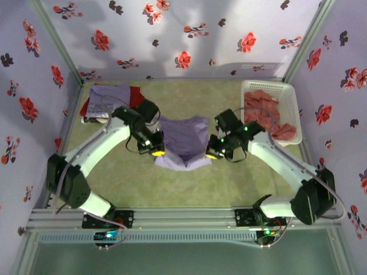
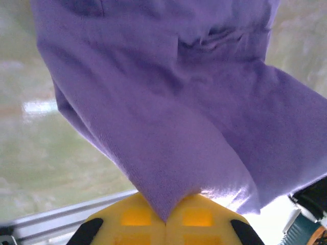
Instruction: Fold and stack the t-shirts
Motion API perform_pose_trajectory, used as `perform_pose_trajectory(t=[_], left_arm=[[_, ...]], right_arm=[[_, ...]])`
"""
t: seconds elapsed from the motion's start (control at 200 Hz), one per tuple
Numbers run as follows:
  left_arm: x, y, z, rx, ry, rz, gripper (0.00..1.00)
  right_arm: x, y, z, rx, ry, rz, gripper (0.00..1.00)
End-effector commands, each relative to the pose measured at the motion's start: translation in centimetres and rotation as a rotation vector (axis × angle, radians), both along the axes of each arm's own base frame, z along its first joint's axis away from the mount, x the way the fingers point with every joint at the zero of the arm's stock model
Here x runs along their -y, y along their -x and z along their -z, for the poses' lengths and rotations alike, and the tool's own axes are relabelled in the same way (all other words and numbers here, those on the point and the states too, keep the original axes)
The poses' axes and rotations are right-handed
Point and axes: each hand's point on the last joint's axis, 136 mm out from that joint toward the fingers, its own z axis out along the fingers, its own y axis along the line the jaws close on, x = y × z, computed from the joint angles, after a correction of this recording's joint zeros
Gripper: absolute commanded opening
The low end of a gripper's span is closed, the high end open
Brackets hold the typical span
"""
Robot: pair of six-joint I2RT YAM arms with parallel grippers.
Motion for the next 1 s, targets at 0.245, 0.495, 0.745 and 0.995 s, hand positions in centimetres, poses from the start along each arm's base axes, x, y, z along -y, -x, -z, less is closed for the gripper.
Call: perform_pose_trajectory(t=[0.245, 0.495, 0.745, 0.995], left_arm=[[-0.6, -9.5, -1.0, 0.042, 0.062, 0.025, 0.00], [-1.2, -15.7, 4.4, -0.003, 0.104, -0.015, 0.00], [-2.3, -19.2, 6.9, -0.036, 0.078, -0.046, 0.00], [-3.2, -21.5, 9.0, -0.033, 0.093, -0.091, 0.00]], right_arm=[[0.6, -8.3, -0.3, 0.065, 0.022, -0.049, 0.00], [1.5, -15.2, 2.4, 0.070, 0.003, 0.033, 0.00], [1.1, -21.1, 4.4, 0.092, 0.010, 0.062, 0.00], [1.4, -23.7, 7.0, 0.085, 0.047, 0.064, 0.00]])
